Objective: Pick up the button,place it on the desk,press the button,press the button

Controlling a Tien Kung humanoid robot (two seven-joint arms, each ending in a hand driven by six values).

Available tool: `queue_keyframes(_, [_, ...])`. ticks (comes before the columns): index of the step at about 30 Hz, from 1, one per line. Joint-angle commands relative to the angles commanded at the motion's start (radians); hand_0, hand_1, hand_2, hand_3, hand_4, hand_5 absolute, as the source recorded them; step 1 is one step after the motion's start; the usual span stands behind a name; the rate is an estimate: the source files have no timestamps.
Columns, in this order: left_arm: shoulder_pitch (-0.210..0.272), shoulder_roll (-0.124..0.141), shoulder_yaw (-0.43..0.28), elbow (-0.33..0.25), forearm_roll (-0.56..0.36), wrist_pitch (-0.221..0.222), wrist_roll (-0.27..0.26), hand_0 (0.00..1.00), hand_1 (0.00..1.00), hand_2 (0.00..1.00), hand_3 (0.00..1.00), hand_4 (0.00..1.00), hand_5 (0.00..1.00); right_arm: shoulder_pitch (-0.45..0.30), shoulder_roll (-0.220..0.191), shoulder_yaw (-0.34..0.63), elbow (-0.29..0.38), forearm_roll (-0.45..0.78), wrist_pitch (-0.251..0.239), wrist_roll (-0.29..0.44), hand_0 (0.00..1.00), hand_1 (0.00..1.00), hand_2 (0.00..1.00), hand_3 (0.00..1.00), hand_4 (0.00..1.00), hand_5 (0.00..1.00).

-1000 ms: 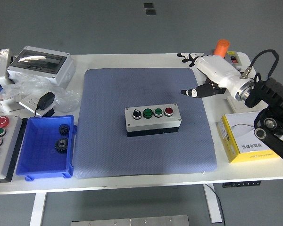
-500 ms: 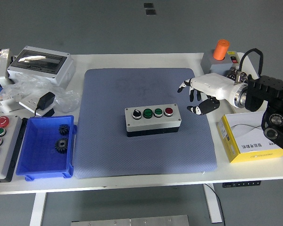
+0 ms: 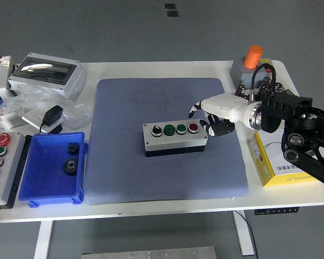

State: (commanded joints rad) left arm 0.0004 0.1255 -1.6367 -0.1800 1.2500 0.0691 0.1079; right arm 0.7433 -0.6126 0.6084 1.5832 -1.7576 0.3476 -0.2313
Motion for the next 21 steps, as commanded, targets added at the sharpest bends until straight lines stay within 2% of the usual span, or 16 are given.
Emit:
queue_keyframes(11, [-0.003, 0.000, -0.002, 0.000, 0.003, 0.000, -0.001, 0.628, 0.634, 0.567, 0.673, 0.624, 0.131, 0.001, 0.060, -0.044, -0.051, 0.008, -0.038, -0.004, 0.160, 0.257, 0.238, 0.764, 0.237, 0.002])
queue_keyframes(21, [-0.004, 0.000, 0.000, 0.000, 0.002, 0.000, -0.003, 0.629, 0.634, 0.567, 0.671, 0.624, 0.135, 0.001, 0.091, -0.089, -0.092, 0.005, -0.050, -0.025, 0.157, 0.254, 0.234, 0.762, 0.234, 0.002])
